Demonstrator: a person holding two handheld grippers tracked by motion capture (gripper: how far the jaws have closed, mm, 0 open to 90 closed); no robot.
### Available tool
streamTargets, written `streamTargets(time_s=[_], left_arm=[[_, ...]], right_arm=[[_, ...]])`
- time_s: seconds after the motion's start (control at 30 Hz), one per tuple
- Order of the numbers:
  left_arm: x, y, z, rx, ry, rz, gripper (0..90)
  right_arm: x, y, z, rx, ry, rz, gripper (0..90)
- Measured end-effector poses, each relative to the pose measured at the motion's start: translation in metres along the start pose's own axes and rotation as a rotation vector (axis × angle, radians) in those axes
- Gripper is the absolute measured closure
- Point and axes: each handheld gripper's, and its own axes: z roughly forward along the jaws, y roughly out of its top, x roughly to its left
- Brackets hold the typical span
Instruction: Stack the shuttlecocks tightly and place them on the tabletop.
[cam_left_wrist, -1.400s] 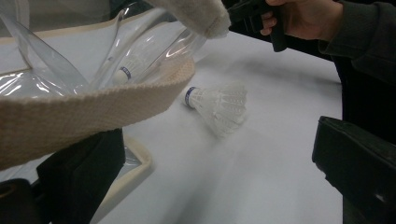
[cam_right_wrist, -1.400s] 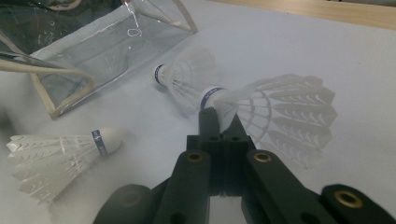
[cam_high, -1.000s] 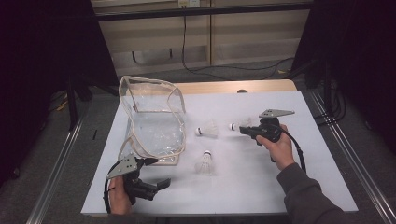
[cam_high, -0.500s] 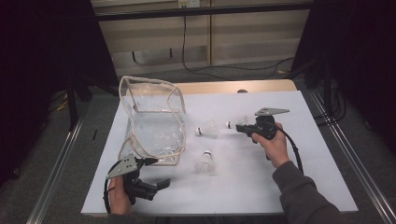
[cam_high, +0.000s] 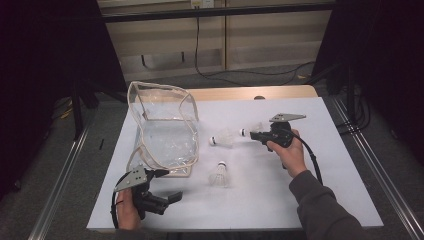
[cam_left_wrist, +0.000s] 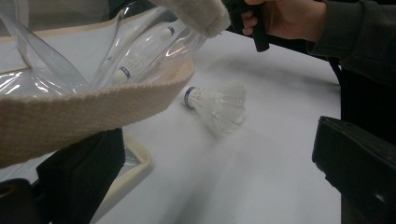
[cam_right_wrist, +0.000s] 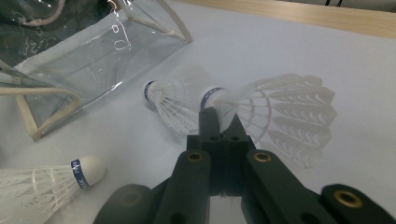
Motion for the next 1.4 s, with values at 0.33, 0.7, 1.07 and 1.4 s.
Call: streamTargets(time_s=[0.33, 0.7, 1.07, 1.4], left_arm=[[0.0, 0.0, 0.0, -0.01, 0.0, -0.003, 2.7], [0.001, 0.0, -0.001, -0.017, 0.009, 0.002, 2.7], [0.002, 0.0, -0.002, -0.018, 0.02, 0.004, 2.7], [0.001, 0.0, 0.001, -0.016, 0.015, 0.002, 2.7]], right_arm=[[0.0, -0.001, 0.005, 0.001, 0.015, -0.002, 89.8], [0.002, 0.003, 0.01, 0.006, 0.022, -0.011, 89.8], [0.003, 0.003, 0.016, 0.022, 0.025, -0.017, 89.8], [0.004, 0.001, 0.02, 0.031, 0.033, -0.02, 89.8]])
